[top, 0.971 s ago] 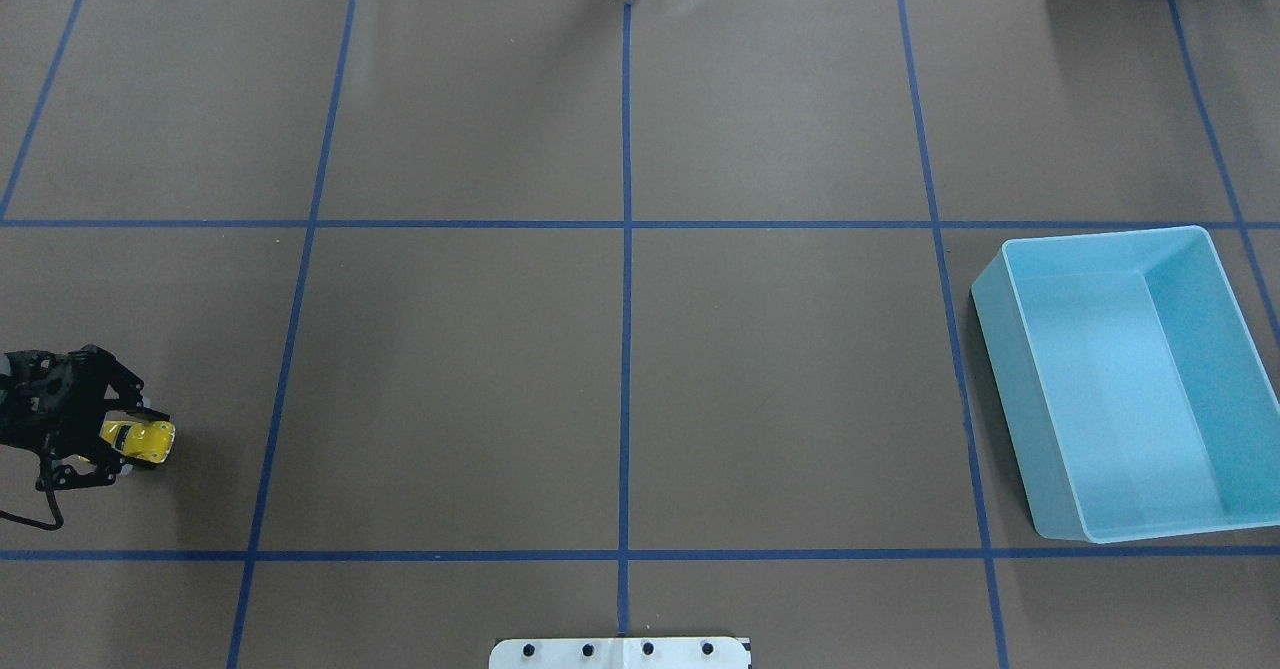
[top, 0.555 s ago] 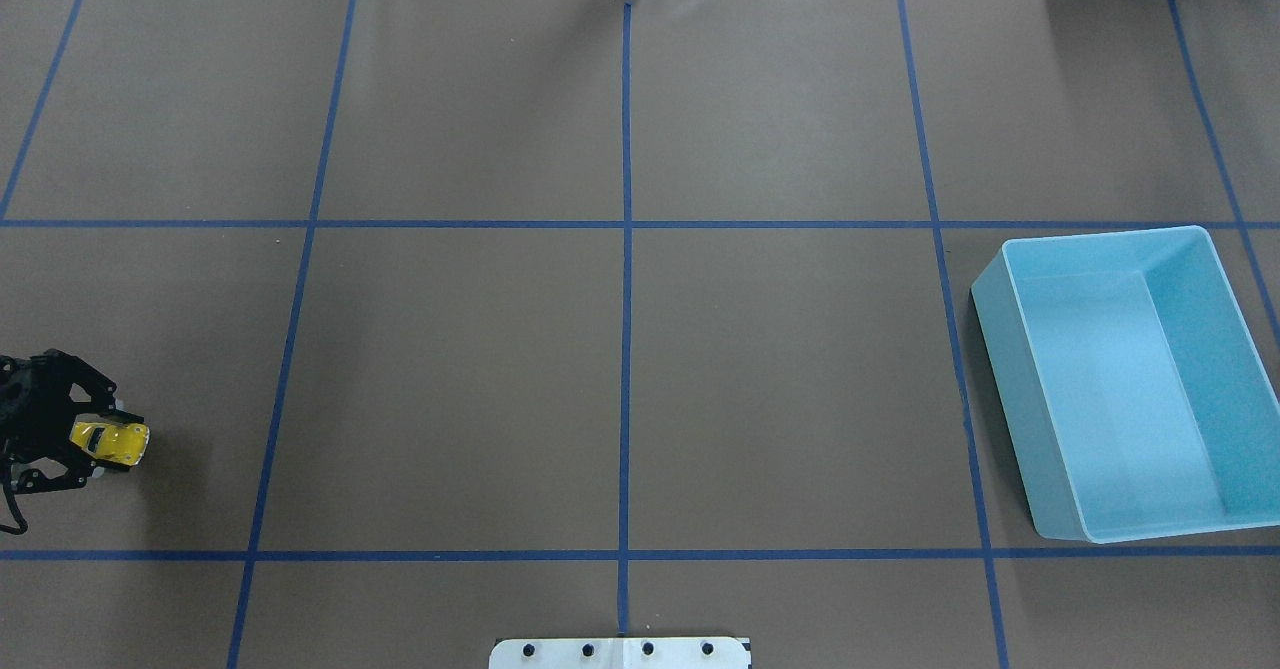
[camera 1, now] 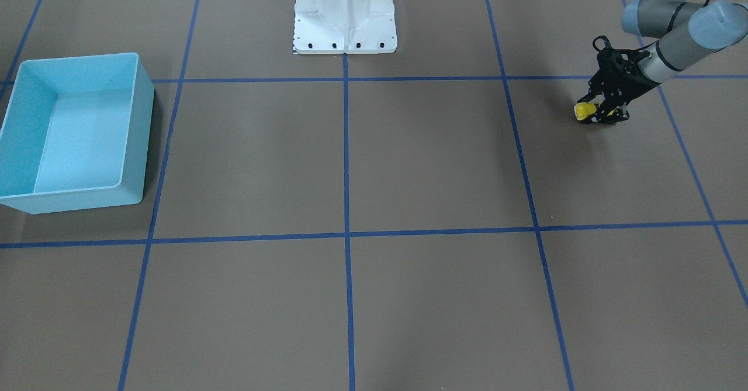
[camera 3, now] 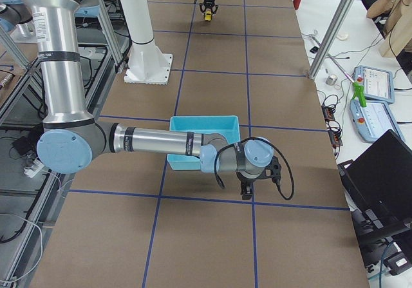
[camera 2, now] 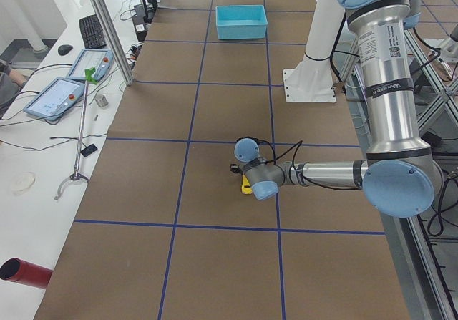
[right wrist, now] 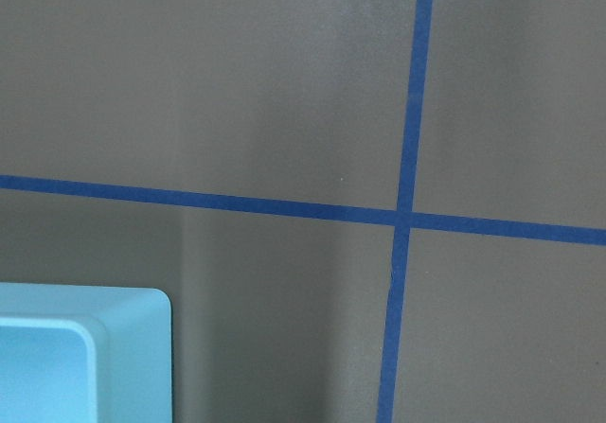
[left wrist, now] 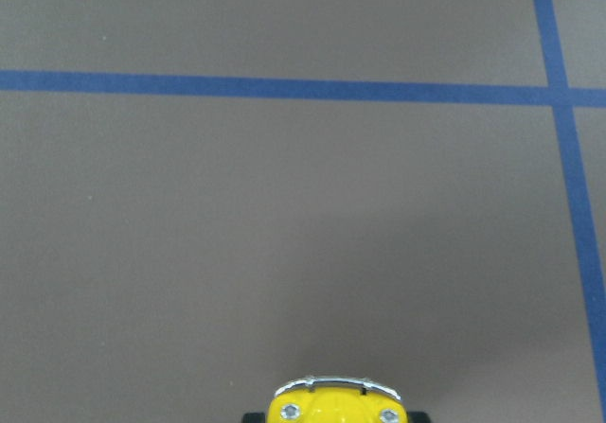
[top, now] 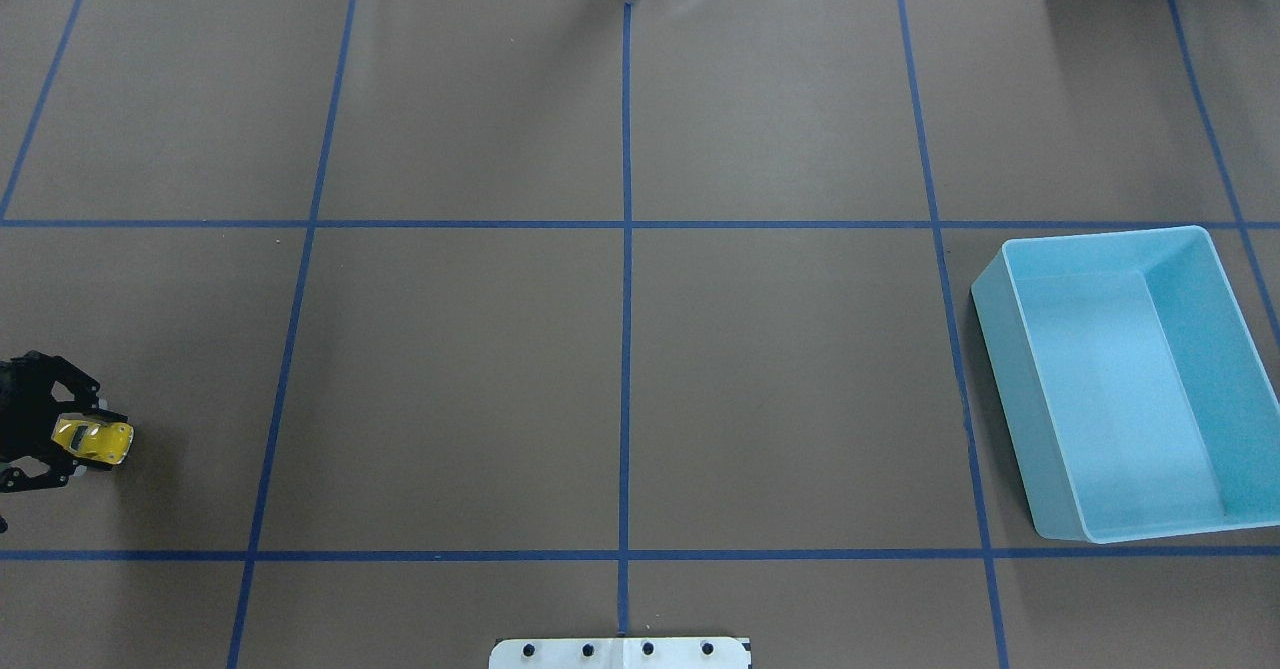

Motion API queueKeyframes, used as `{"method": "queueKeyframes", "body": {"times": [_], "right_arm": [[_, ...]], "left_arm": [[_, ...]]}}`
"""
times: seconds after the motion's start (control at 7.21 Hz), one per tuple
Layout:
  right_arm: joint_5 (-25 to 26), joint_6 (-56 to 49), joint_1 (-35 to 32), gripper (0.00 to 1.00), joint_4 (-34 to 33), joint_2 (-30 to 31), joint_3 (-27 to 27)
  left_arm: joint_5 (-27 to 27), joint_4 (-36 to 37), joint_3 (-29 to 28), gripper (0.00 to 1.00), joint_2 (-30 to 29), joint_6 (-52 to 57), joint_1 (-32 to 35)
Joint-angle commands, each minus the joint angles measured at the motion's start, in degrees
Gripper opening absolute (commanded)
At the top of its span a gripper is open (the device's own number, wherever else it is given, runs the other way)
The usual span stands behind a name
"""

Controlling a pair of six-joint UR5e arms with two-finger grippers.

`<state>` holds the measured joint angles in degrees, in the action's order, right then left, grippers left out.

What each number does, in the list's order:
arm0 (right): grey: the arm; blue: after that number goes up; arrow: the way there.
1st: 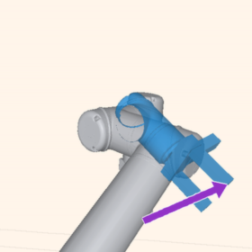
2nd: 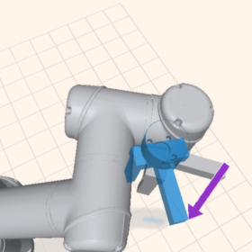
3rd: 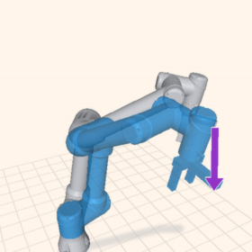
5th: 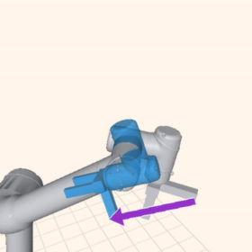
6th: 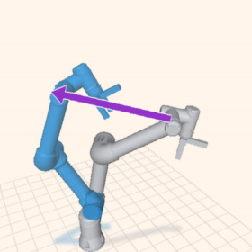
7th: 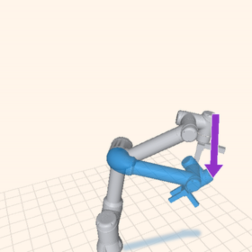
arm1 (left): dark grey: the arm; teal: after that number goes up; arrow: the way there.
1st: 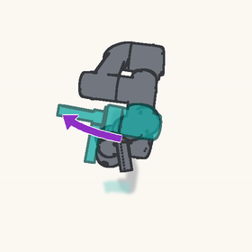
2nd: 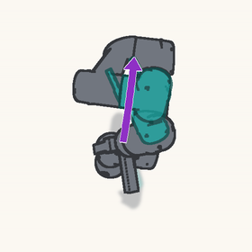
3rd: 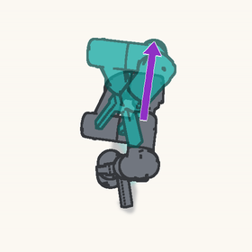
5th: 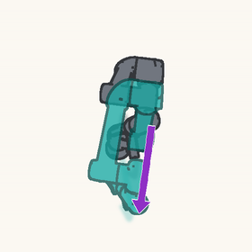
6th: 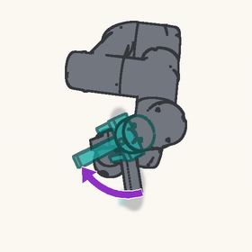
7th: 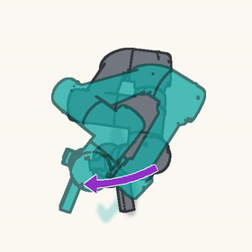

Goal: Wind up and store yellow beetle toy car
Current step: 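Keep dragging the car backward along the table with the left gripper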

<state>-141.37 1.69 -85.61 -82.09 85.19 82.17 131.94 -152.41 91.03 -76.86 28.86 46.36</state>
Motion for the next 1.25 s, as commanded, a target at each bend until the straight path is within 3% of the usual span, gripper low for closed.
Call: {"method": "queueKeyframes", "body": {"times": [0.0,1.11], "right_arm": [[-0.04,-0.02,0.0,1.0,0.0,-0.11,0.01],[-0.04,0.07,0.0,1.0,0.0,-0.11,0.01]], "left_arm": [[0.25,-2.1,-1.73,0.0,0.48,1.47,0.66],[3.85,-7.47,-6.57,0.0,0.48,1.55,4.17]]}}
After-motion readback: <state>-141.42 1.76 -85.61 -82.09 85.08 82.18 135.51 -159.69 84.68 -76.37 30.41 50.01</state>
